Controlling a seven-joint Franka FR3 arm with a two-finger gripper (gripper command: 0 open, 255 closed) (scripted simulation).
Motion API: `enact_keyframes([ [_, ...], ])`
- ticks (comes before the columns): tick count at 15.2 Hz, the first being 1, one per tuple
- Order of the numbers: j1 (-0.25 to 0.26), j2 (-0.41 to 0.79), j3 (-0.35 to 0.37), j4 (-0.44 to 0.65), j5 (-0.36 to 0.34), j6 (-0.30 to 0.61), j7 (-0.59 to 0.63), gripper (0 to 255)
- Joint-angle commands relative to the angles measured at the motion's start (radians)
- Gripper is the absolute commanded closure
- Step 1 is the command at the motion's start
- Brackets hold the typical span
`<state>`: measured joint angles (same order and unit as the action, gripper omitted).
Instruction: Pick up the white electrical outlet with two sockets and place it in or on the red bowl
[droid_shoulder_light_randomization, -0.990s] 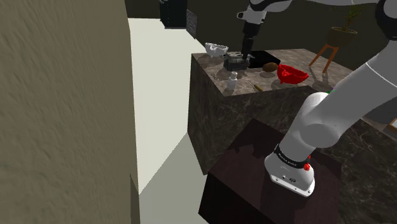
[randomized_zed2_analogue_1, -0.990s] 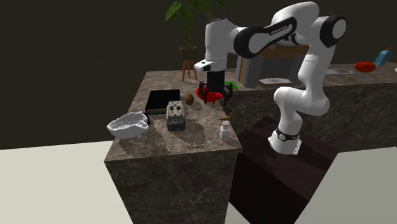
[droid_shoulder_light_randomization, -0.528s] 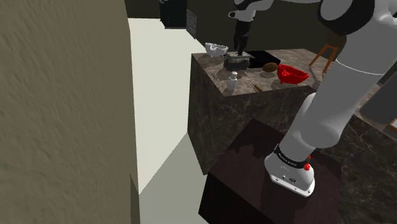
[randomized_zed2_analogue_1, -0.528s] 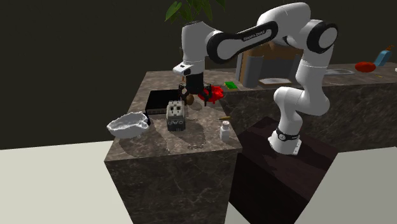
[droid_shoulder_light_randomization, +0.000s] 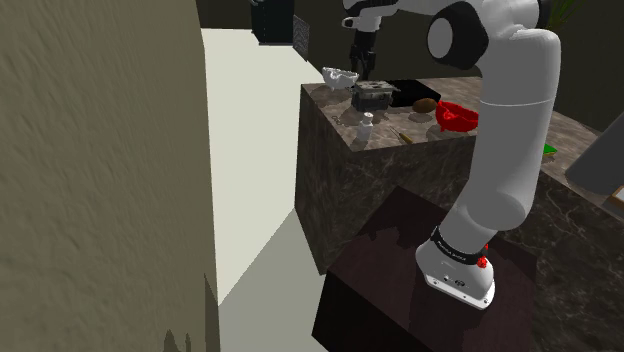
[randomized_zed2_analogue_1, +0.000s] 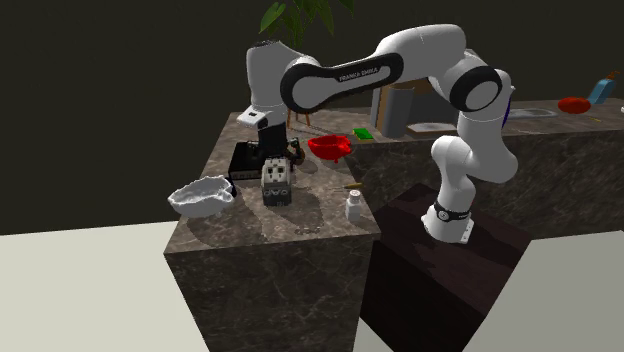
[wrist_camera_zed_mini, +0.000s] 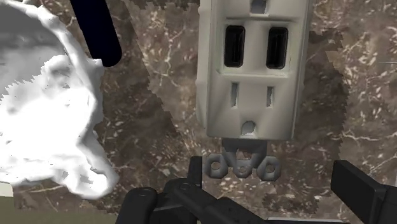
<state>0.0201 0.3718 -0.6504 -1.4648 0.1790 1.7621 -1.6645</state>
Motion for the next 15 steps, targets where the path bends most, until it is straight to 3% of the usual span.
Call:
enact_keyframes([
  [1, -0.006, 0.016, 0.005, -0.006, 0.007, 0.022, -0.019, 0],
  [7, -0.002, 0.023, 0.009, -0.073, 0.013, 0.093, -0.025, 0],
  [14, -0.002, 0.023, 0.009, -0.073, 0.013, 0.093, -0.025, 0],
  [15, -0.002, 0.023, 0.009, -0.073, 0.013, 0.093, -0.025, 255],
])
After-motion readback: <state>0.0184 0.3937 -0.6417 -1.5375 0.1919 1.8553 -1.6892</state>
